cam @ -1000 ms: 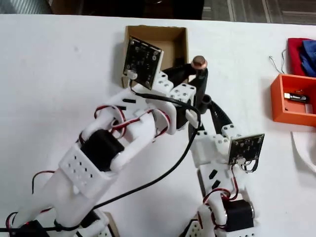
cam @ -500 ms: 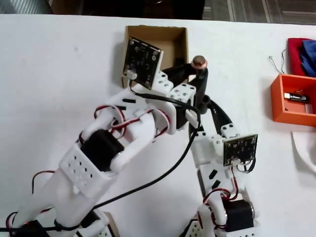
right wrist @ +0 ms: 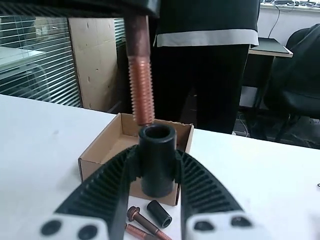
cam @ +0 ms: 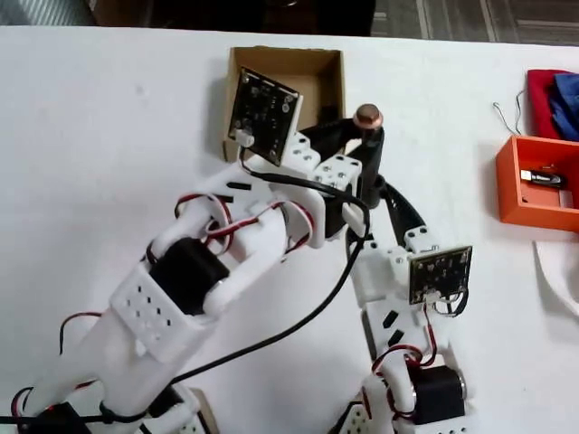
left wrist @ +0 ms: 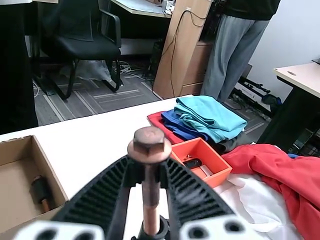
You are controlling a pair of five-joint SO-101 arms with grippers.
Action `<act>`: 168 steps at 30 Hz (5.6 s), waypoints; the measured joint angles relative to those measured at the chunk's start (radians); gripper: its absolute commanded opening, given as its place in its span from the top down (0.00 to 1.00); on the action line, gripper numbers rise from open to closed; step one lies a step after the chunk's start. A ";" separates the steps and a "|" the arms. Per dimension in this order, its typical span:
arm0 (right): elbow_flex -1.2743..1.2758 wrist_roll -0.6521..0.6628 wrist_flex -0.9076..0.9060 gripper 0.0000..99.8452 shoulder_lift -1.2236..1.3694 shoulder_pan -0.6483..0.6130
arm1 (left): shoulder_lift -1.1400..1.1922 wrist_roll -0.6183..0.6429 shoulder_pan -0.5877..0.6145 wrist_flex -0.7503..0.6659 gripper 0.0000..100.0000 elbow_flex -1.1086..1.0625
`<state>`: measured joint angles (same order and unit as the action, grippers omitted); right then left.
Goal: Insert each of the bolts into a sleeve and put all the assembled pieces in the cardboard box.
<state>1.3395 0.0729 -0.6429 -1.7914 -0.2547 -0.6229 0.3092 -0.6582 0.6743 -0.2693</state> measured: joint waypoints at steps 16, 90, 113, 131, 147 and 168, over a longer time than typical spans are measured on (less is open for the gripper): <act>0.002 0.009 0.000 0.98 0.003 0.005 | 0.075 -0.006 -0.002 -0.014 0.97 0.014; -0.466 0.008 -0.084 0.98 0.534 0.008 | -0.519 -0.496 1.180 0.063 0.92 -0.996; -1.970 -0.172 -0.457 0.98 2.298 0.046 | -0.224 -0.598 1.186 0.000 0.95 -1.157; -2.739 -0.172 -0.473 0.98 2.994 -0.043 | -0.224 -0.589 1.185 0.000 0.95 -1.157; -2.739 -0.172 -0.488 0.98 3.040 -0.032 | -0.224 -0.589 1.185 0.000 0.95 -1.157; -2.690 -0.230 -0.505 0.98 3.040 -0.026 | -0.224 -0.589 1.185 0.000 0.95 -1.157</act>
<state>-1.3502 -0.1573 -1.1477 1.2482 -0.2808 -0.8470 -0.2800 0.5263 0.6743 -1.4262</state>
